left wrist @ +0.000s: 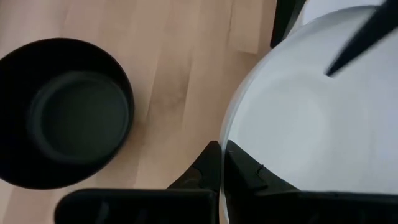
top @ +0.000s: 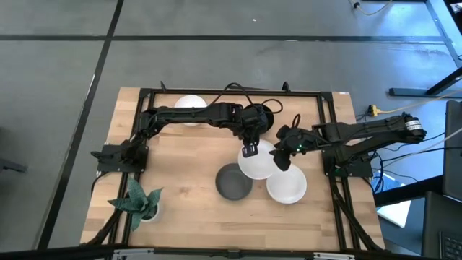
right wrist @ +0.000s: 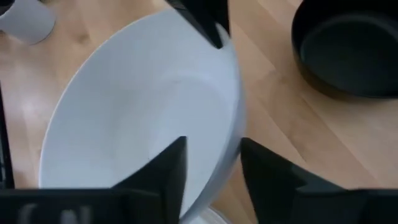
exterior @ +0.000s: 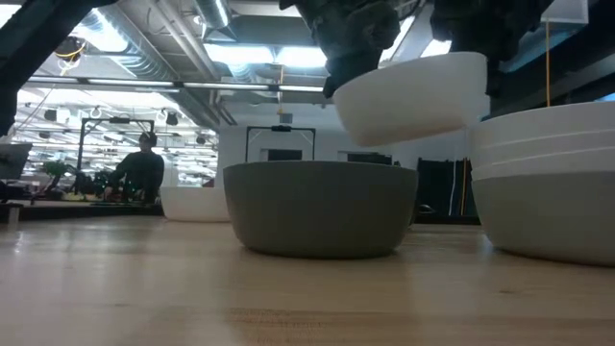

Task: Nest bowls inside each other
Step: Stack the white bowl on the white bowl

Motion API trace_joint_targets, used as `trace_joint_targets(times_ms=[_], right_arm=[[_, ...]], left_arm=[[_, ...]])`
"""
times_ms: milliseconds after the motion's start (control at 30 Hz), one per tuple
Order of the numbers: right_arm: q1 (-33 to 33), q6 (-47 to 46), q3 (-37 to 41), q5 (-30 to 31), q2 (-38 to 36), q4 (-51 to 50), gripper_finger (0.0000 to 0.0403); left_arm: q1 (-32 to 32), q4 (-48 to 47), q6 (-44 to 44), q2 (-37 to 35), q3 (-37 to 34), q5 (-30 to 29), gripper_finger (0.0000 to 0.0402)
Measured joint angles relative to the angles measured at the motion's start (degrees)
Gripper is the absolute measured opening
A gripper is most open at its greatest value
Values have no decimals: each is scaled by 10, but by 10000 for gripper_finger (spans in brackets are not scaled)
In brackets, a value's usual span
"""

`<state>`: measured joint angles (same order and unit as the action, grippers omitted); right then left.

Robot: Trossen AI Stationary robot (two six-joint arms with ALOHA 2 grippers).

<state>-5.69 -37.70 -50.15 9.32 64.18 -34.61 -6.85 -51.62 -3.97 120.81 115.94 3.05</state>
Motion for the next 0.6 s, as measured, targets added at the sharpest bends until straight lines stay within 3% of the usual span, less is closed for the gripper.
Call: trace_joint_targets(times_ms=[200, 467, 600], right_arm=[[1, 2, 2, 3, 0, -14, 21], [1, 4, 2, 8, 0, -24, 7], [1, 7, 0, 6, 0, -26, 6]], left_arm=[[2, -2, -4, 0, 0, 15, 0], [1, 14, 16, -1, 0, 15, 12], [2, 68, 36, -1, 0, 14, 31]])
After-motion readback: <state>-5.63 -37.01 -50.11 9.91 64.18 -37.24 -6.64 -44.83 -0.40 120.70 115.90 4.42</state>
